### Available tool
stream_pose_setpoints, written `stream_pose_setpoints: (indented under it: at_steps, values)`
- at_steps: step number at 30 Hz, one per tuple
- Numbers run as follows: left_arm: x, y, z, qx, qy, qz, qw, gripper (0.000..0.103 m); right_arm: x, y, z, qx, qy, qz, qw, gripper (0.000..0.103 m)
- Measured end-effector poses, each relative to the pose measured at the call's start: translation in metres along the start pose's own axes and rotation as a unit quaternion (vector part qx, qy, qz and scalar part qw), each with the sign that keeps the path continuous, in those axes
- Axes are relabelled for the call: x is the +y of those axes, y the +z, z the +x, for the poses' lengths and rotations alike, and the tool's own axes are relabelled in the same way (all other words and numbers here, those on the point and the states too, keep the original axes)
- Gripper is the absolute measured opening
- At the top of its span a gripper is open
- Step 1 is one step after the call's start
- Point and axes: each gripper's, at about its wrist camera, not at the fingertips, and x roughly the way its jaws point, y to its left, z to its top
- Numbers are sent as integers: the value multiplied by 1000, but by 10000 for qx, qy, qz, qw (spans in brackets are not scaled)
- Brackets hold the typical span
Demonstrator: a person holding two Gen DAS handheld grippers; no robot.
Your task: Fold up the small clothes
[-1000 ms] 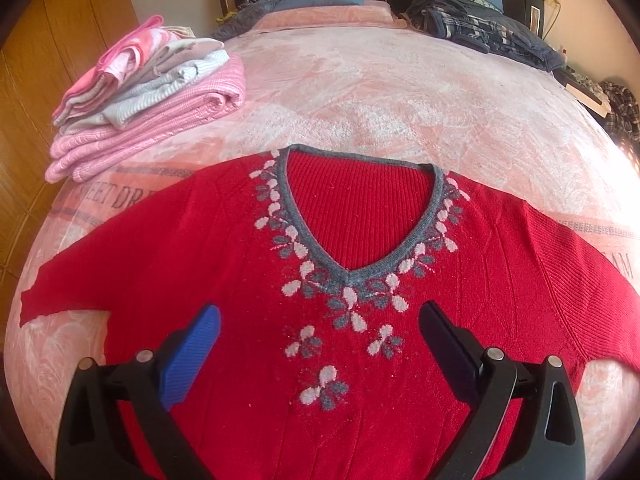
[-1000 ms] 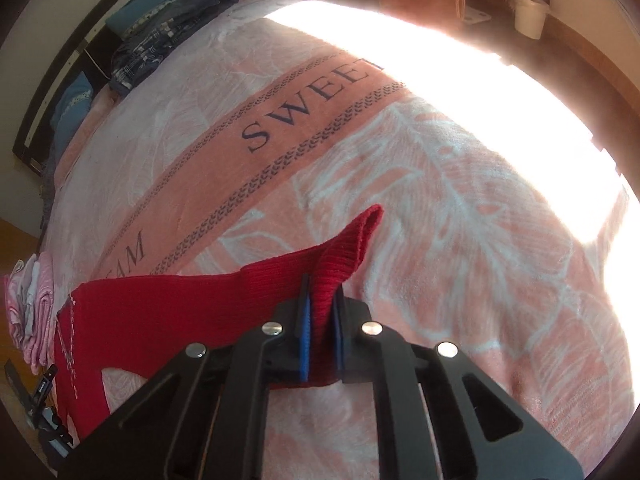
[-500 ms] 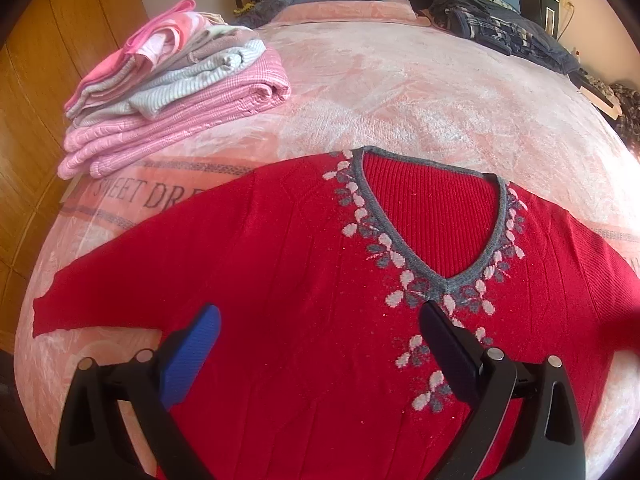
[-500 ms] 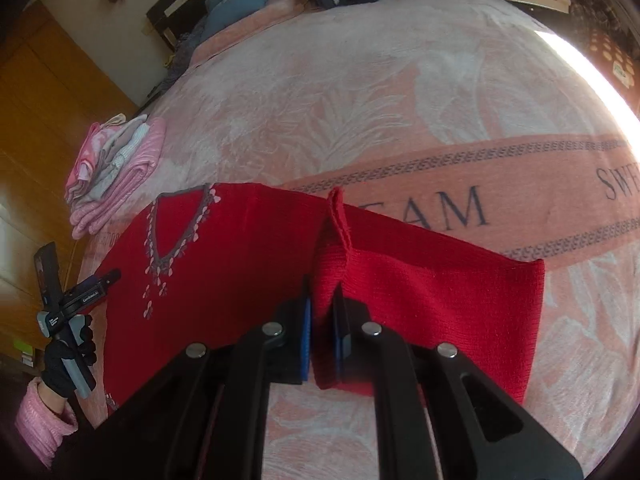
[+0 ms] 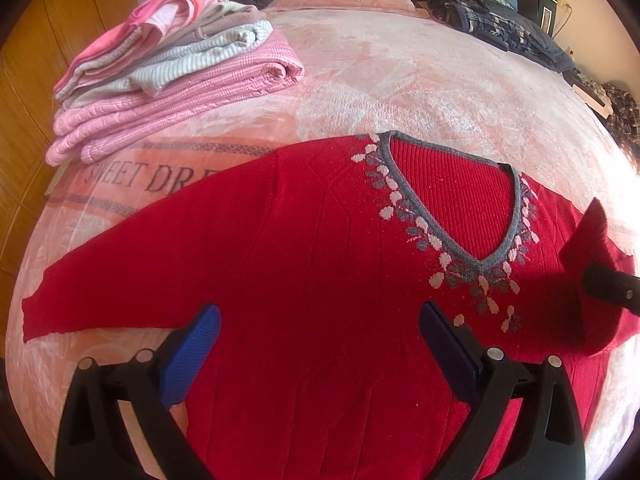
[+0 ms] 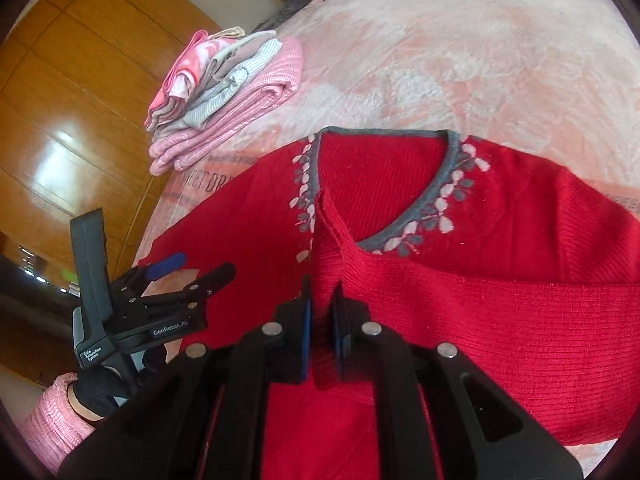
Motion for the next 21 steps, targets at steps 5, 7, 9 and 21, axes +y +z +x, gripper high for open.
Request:
stream_pose_setpoints:
  at_steps: [5, 7, 9, 21]
  values:
    - [-5, -5, 4, 81, -113, 109, 9998, 99, -3, -4, 15, 147, 104, 240, 9995, 26]
    - [-10, -7, 6, 137, -277, 129, 9994, 99, -10, -2, -5, -42, 27, 236, 9997, 26]
    - [-20, -9, 9, 220, -461, 168, 9986, 99, -25, 0, -29, -314, -78, 365, 9988, 27]
    - [-88, -28, 34, 805, -817, 470, 9923, 99, -150, -49, -137, -1114, -806, 1430, 9801, 31]
